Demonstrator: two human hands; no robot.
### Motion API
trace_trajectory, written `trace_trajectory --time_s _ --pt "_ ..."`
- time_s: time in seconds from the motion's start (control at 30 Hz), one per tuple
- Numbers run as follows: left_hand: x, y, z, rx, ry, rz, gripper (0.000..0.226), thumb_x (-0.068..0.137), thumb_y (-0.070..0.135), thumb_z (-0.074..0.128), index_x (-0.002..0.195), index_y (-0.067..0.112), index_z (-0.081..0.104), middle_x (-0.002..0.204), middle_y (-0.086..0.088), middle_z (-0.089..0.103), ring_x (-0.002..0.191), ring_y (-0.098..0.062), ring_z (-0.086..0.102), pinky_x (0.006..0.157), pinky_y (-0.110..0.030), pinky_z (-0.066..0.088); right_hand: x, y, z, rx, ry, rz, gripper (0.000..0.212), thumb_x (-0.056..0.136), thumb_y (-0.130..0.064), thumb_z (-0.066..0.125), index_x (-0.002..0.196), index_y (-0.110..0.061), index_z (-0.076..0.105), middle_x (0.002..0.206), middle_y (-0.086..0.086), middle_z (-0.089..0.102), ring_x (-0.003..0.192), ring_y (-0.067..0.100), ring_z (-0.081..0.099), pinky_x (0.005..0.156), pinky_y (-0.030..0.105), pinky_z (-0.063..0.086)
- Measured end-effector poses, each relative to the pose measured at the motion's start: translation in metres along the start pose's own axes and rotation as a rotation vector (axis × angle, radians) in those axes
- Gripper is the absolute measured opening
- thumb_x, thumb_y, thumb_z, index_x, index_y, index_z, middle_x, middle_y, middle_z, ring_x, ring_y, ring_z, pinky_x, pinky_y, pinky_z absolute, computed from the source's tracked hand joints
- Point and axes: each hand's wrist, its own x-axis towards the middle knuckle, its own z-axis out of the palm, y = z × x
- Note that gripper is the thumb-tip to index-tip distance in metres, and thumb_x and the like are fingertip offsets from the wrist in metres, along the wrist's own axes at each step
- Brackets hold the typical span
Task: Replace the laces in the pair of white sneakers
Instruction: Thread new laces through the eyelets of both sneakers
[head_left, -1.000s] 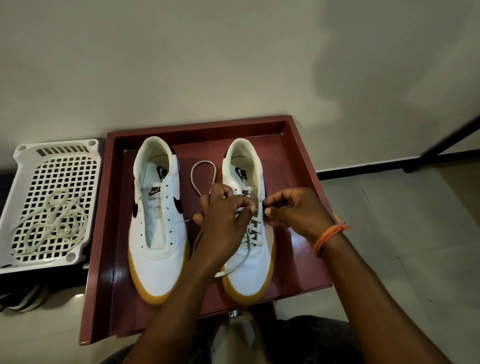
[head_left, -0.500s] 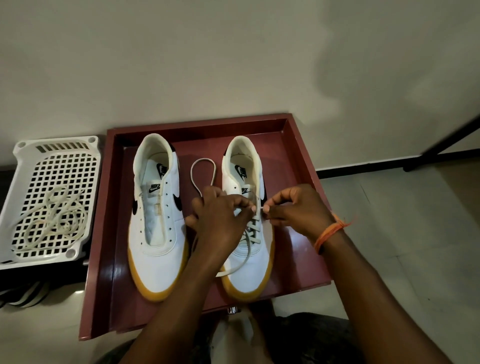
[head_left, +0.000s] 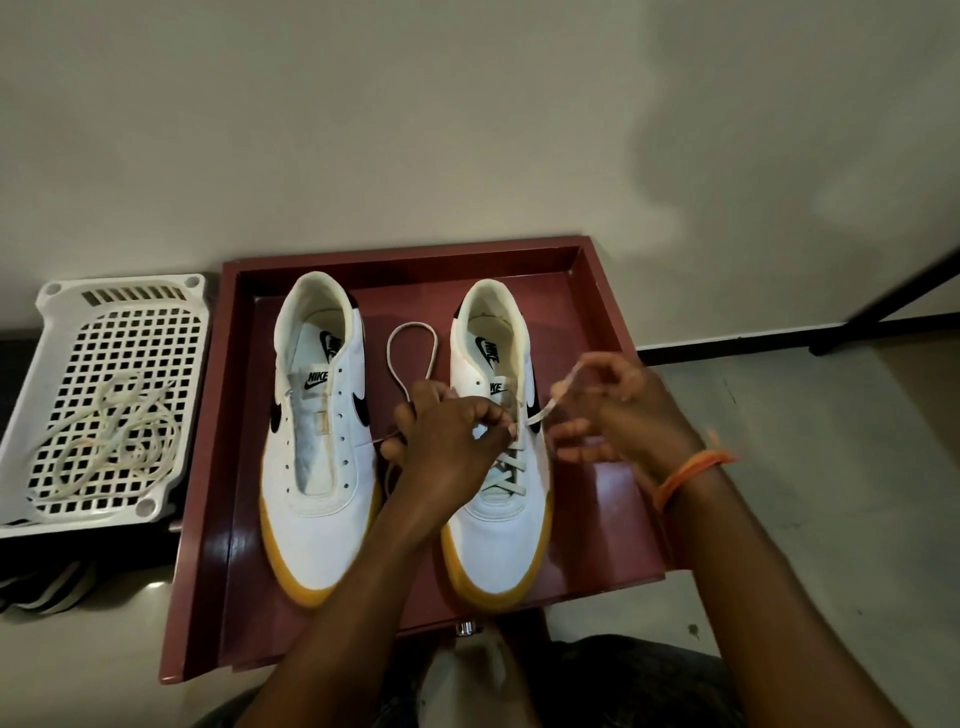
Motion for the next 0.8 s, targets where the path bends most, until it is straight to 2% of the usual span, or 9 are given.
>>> trace_trajectory --time_s 0.07,0.23,0.37,0.43,0.5,0.53,0.6,0.7,0.8 --pt "0.001 0.0 0.001 -0.004 0.006 0.003 0.011 0.088 0.046 0.066 0.077 0.046 0.063 0.111 0.005 0.03 0.11 -0.017 0.028 0.102 -0.04 0.036 -0.003 0.007 0.012 -0.177 -0.078 -0.026 0.034 0.084 -0.008 0.074 0.116 -0.011 0.062 0.094 0.015 0.07 0.068 0.026 0.071 0.056 0.035 0.059" --pt "0.001 0.0 0.003 0.031 0.008 0.001 0.008 0.088 0.048 0.065 0.081 0.045 0.062 0.11 0.006 0.028 0.107 -0.015 0.025 0.1 -0.037 0.032 -0.005 0.016 0.023 -0.399 0.036 -0.248 0.005 0.081 -0.006 0.076 0.082 -0.009 0.073 0.07 0.006 0.071 0.059 0.016 0.071 0.056 0.024 0.059" --pt "0.001 -0.002 -0.004 0.118 -0.001 0.041 0.012 0.089 0.055 0.06 0.084 0.046 0.066 0.108 0.008 0.031 0.106 -0.015 0.026 0.091 -0.034 0.025 0.001 0.012 0.004 -0.456 0.183 -0.347 0.021 0.085 -0.001 0.071 0.069 -0.015 0.069 0.059 0.002 0.066 0.047 0.011 0.065 0.048 0.02 0.054" --pt "0.006 -0.008 -0.012 0.111 -0.004 0.12 0.011 0.091 0.051 0.061 0.088 0.047 0.071 0.107 0.007 0.036 0.107 -0.014 0.031 0.093 -0.034 0.031 0.009 0.01 -0.017 -0.372 0.345 -0.371 0.024 0.086 -0.002 0.069 0.068 -0.018 0.067 0.058 0.005 0.066 0.048 0.014 0.066 0.051 0.026 0.057" --pt "0.012 -0.015 -0.021 -0.068 0.002 0.256 0.015 0.094 0.034 0.062 0.097 0.043 0.074 0.103 0.005 0.046 0.106 -0.012 0.044 0.093 -0.032 0.043 0.014 0.012 -0.034 -0.273 0.445 -0.356 0.019 0.086 -0.006 0.071 0.071 -0.018 0.067 0.065 0.012 0.069 0.056 0.021 0.069 0.059 0.037 0.061" --pt "0.015 -0.019 -0.026 -0.16 0.014 0.304 0.024 0.097 0.022 0.06 0.1 0.042 0.073 0.102 0.006 0.048 0.105 -0.01 0.049 0.091 -0.029 0.048 0.016 0.013 -0.036 -0.242 0.429 -0.333 0.016 0.086 -0.007 0.072 0.075 -0.018 0.068 0.072 0.016 0.071 0.059 0.024 0.07 0.06 0.039 0.061" --pt "0.02 -0.028 -0.034 -0.219 0.051 0.379 0.051 0.097 -0.003 0.05 0.105 0.043 0.067 0.11 0.005 0.051 0.109 -0.004 0.052 0.089 -0.018 0.049 0.012 0.013 -0.027 -0.197 0.244 -0.239 0.01 0.084 -0.008 0.075 0.089 -0.015 0.07 0.084 0.019 0.072 0.064 0.026 0.071 0.059 0.037 0.06" --pt "0.028 -0.037 -0.036 -0.083 0.115 0.525 0.075 0.081 -0.026 0.04 0.123 0.031 0.064 0.123 -0.005 0.049 0.122 -0.01 0.048 0.095 -0.008 0.04 0.004 0.016 -0.003 -0.308 -0.064 -0.144 0.042 0.077 -0.016 0.082 0.116 -0.013 0.069 0.091 0.01 0.074 0.076 0.021 0.072 0.065 0.035 0.061" --pt "0.027 -0.034 -0.033 -0.07 0.095 0.556 0.079 0.071 -0.034 0.037 0.127 0.015 0.065 0.126 -0.008 0.048 0.121 0.004 0.043 0.09 -0.002 0.038 0.0 0.02 0.014 -0.562 -0.045 -0.275 0.04 0.074 -0.017 0.085 0.111 -0.011 0.073 0.094 0.005 0.075 0.073 0.009 0.068 0.072 0.03 0.061"
